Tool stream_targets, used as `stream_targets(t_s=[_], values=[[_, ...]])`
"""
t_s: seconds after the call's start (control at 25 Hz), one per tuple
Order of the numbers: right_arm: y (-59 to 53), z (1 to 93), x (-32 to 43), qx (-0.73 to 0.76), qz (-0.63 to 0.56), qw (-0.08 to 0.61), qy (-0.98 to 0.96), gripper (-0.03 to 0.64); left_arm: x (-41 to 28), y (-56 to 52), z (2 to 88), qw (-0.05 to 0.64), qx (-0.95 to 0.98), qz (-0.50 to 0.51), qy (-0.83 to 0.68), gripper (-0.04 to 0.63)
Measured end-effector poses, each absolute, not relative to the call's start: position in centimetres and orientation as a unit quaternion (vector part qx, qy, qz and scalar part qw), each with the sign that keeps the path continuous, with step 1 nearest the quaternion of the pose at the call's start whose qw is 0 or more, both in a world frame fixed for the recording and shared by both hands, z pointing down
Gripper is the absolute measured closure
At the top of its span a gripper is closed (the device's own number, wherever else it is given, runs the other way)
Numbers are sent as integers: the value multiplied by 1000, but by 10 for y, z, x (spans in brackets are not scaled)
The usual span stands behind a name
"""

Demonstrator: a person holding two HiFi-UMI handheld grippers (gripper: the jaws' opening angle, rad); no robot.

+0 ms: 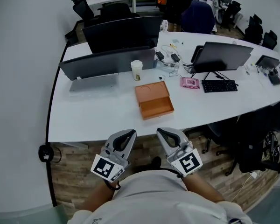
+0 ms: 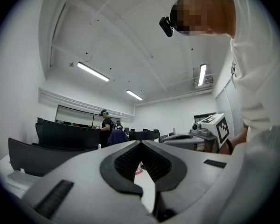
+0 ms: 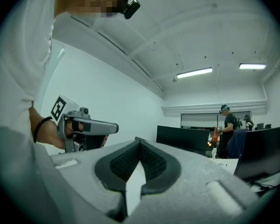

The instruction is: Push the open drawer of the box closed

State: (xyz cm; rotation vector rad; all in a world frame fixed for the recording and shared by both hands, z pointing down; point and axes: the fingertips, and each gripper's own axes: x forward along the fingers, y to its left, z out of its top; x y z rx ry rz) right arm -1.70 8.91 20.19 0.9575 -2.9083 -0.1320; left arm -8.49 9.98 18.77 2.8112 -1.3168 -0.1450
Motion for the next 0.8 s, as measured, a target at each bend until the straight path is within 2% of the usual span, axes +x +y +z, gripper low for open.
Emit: stream_targets(t_s=[0.32, 0.8], values=[[40, 201, 32, 309, -56, 38, -948, 615, -36, 55, 192, 7, 905, -47, -423, 597], [6, 209, 67, 322, -51, 39, -945, 615, -3, 19, 204, 20, 909, -49, -413, 597]])
